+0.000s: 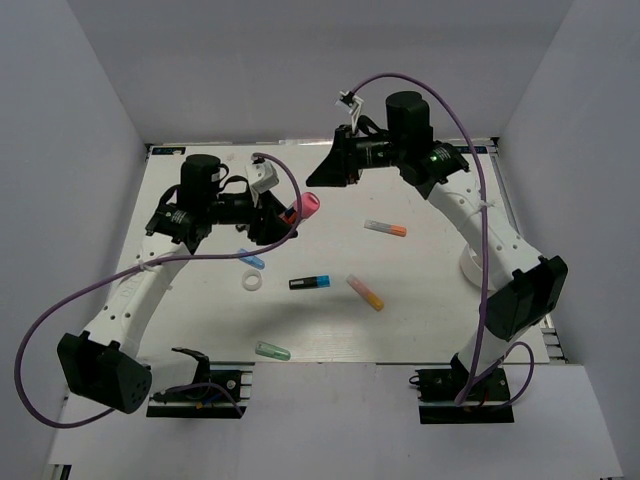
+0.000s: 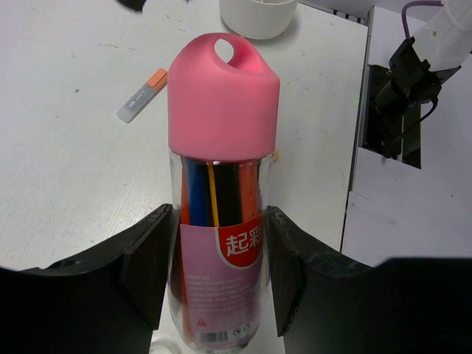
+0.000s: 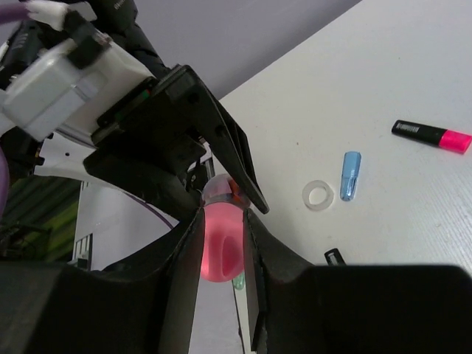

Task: Sort the stationery into containers
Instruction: Pick up the stationery from the center of the board.

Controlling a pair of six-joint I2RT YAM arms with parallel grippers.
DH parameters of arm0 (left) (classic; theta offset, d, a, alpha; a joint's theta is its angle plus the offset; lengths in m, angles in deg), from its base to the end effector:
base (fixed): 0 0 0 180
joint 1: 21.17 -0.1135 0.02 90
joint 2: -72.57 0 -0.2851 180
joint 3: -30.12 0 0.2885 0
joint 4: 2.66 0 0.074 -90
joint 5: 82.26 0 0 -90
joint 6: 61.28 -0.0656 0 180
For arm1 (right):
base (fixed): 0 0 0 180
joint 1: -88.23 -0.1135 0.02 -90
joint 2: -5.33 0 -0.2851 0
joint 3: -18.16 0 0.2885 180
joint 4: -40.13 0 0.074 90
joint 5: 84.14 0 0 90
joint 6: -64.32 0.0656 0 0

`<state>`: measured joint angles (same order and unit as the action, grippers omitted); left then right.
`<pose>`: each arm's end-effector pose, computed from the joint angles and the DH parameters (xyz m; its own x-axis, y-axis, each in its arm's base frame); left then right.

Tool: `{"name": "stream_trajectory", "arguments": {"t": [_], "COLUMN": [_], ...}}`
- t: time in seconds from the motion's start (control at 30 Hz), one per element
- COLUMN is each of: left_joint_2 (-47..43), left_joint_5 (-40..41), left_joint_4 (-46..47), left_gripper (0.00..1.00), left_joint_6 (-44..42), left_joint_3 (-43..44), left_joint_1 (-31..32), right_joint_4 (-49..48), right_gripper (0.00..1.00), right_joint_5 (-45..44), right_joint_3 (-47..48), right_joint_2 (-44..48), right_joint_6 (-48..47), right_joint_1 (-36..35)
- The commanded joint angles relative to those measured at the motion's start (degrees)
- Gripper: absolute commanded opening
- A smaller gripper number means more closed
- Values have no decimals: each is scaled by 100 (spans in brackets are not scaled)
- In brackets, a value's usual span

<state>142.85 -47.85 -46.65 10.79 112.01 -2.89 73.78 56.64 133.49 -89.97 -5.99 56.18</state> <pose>0.2681 -0.1456 0.3805 -0.2256 0.2577 -0.9395 0.9546 0.2509 -0.1604 0.3372 0.2711 0.4690 -0.5160 -0.0717 -0.8536 -0.8495 0.1705 0.4992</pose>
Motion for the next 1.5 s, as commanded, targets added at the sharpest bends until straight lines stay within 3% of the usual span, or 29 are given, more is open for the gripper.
{"name": "stream_trajectory", "arguments": {"t": [0.0,0.2,0.43,0.53,0.9,1.47], "left_joint_2": [-216,-296,-427,-436,-551,-384], "left_joint_5": [57,101,-4,-13,49,-118], "left_joint_4": [280,430,580,571,852,993], "left_gripper": [6,6,5,3,1,2], "left_joint_6": [36,80,185,167,396,458], "left_joint_3": [17,-107,-362,-405,-599,-538], "left_joint_1": [114,228,281,281,281,334], "right_joint_4": [-205,-258,-346,-363,-486,-416], "right_gripper": [33,34,53,54,52,53], "right_joint_5": [81,317,406,406,906,802], "right_joint_3": [-233,-568,-683,-455,-1253,-1491], "right_joint_2": [65,232,399,390,856,838], "right_joint_6": [132,176,264,325,343,123], "right_joint_1": [-20,-3,58,190,446,314]}}
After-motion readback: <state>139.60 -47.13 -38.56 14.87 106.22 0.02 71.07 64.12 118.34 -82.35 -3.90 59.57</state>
